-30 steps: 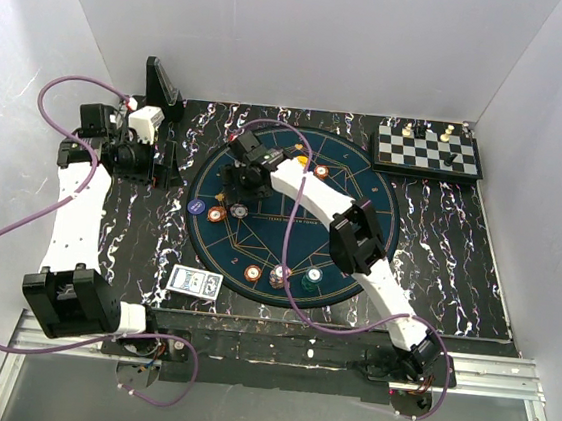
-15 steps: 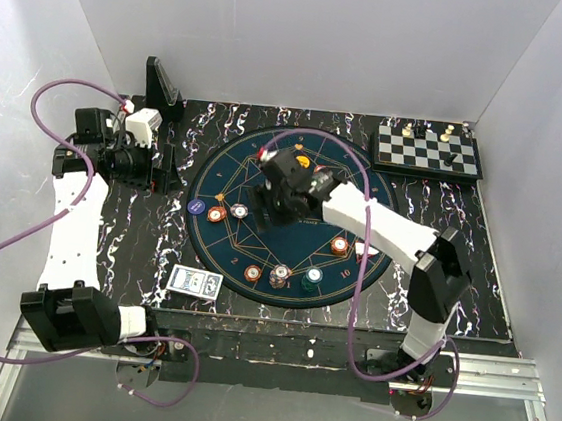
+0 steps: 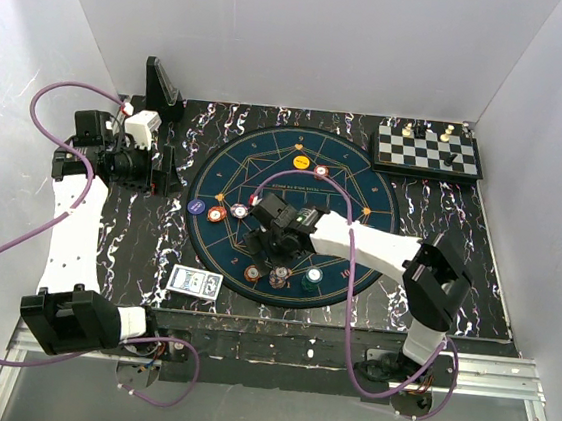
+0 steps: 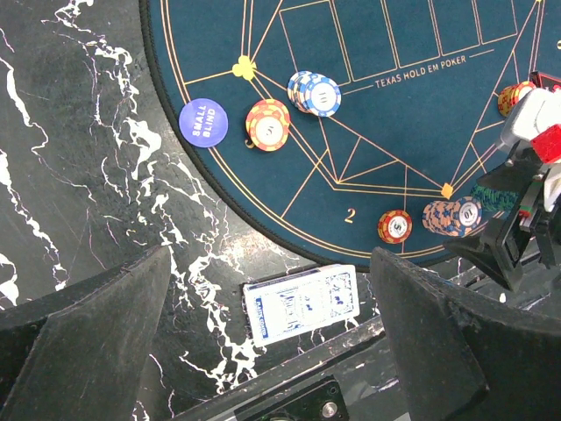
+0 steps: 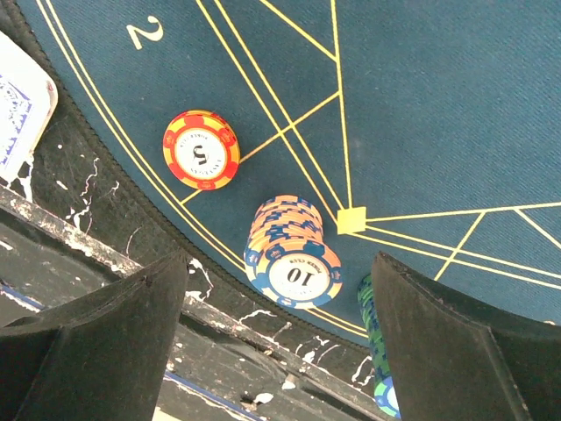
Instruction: Distribute texas hold em gaming equipment
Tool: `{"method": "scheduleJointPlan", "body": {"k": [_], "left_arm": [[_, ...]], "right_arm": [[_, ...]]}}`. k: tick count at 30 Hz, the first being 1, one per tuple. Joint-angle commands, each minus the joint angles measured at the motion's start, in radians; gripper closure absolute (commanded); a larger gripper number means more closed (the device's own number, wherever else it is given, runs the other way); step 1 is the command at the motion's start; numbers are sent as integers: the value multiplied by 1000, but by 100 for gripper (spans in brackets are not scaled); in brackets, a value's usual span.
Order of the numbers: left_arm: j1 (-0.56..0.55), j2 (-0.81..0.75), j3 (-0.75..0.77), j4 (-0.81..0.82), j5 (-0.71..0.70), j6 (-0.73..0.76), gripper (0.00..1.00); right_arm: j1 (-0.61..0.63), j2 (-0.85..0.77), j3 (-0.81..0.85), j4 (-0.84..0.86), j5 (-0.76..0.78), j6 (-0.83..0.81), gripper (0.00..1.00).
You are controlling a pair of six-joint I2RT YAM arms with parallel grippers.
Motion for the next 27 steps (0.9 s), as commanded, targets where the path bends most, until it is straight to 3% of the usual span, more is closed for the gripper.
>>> {"method": "scheduleJointPlan", "body": {"k": [1,7,18,27], "left_arm": [[5,-15,10,-11,10,-3,2],[7,-9,8,-2,5,-3,2],[5,-20,-7,24,-13,-15,0],[5,-22,-10,26,-18,-12,0]], "right_arm": [[15,4,-22,38,-5,21,9],[21,21,-48,49,-8,30,14],[22,35,-54,51,1,42,32],[24,49,-60,51,-8,41,36]]}}
